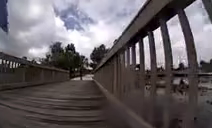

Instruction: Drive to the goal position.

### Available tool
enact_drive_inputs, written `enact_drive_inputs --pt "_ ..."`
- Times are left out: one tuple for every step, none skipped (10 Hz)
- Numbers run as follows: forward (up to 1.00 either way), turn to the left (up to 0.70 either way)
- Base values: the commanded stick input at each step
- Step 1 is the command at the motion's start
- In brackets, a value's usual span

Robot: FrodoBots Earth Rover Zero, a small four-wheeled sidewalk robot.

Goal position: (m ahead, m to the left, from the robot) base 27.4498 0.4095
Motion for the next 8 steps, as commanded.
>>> enact_drive_inputs --pt "0.4 0.24" --pt "0.4 0.24" --pt "0.4 0.21" --pt "0.4 0.04" --pt "0.4 0.02" --pt "0.4 0.02" --pt "0.4 0.02" --pt "0.4 0.02"
